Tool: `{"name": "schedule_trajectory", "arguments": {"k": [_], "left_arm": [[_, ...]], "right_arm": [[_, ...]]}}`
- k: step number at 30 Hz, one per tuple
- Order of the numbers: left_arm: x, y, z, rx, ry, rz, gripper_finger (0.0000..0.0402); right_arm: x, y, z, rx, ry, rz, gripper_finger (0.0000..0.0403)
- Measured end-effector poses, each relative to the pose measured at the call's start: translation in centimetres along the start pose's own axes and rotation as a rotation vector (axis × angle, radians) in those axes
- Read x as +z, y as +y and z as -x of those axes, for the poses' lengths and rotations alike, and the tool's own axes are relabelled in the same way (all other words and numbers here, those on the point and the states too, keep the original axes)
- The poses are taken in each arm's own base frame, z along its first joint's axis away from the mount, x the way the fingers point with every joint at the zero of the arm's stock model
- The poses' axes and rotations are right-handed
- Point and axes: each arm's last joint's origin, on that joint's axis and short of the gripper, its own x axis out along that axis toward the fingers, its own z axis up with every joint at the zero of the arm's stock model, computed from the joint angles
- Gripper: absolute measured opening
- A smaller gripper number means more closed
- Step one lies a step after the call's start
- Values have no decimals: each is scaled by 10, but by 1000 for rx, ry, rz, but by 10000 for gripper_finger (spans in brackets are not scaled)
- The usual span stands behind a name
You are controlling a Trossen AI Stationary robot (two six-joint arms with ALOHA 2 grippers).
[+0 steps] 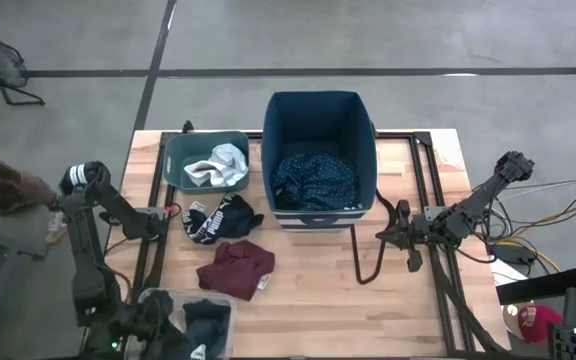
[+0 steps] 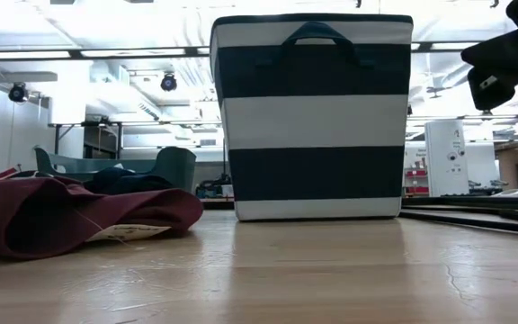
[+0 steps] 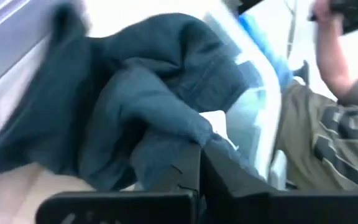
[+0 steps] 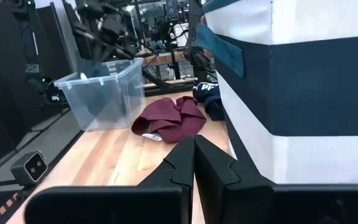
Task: Pick & Place Cloths
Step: Put the dark blue shorts into the transparent bin, then put the dark blue boxer into the transparent bin
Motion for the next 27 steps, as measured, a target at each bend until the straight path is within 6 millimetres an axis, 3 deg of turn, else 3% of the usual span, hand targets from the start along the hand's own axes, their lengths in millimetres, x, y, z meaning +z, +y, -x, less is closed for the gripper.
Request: {"name": "schedule_trajectory", "arguments": {"k": [7, 12, 21, 27], "left_arm": [[-2, 22, -10, 54, -54, -14, 7], [-1, 25, -12, 52, -126, -49, 24], [4, 7, -3, -43, -171, -149, 73], [21, -6, 17, -82, -382, -292, 72]], "right_arm": [[0, 0, 0, 0, 1, 3, 8], [-1, 0, 0, 11, 12, 23, 8], [-9, -1, 0, 17, 79, -4, 8], [-10, -1, 0, 16, 84, 19, 8]]}}
